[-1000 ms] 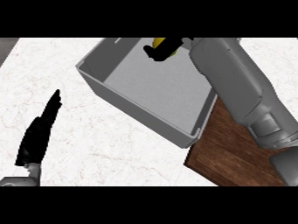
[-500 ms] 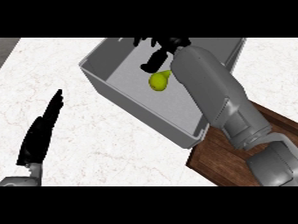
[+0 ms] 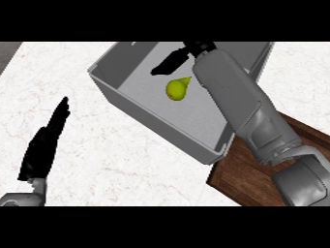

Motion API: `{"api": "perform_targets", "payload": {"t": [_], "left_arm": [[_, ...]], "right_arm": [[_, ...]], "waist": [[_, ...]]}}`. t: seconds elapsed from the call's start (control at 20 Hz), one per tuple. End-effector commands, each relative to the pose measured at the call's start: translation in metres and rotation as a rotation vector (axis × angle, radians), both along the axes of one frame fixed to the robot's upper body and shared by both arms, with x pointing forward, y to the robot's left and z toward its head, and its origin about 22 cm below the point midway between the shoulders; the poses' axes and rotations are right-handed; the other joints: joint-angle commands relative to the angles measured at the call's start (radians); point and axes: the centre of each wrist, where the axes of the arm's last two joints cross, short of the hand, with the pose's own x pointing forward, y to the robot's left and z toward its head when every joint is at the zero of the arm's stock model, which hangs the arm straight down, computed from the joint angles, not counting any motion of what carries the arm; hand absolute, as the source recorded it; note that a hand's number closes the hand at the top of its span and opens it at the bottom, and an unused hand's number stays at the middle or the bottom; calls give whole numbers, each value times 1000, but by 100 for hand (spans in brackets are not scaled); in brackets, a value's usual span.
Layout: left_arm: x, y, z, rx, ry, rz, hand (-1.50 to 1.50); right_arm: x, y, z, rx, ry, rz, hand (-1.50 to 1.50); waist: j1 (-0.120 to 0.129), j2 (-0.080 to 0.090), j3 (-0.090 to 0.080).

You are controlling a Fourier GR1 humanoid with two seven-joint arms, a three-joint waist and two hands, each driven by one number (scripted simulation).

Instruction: Pick the pear from the tray and place it in the cardboard box

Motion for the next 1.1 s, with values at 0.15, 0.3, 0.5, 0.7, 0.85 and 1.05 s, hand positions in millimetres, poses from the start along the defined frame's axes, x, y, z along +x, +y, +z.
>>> {"api": "perform_targets", "payload": {"t": [0.15,0.3,0.5,0.7,0.85,1.05], "left_arm": [[-1,6,-4,10,-4,4,0],[5,-5,3,17,-11,-14,0],[-2,-2,-4,3,-9,-2,0],[9,4,7,-2,-12,-9,0],[4,-2,2,4,-13,-12,0],[3,-11,6,-1,-9,-30,0]], "right_arm": [[12,-48,9,358,4,-109,-150],[19,-80,23,472,11,-163,-150],[22,-131,28,513,-6,-283,-150],[15,-194,22,546,-29,-366,-150],[8,-238,32,587,-53,-366,-150],[-7,-281,23,564,-36,-346,-150]], "waist": [[-2,1,1],[2,6,2],[1,3,1],[2,11,2],[3,9,2],[12,12,4]]}}
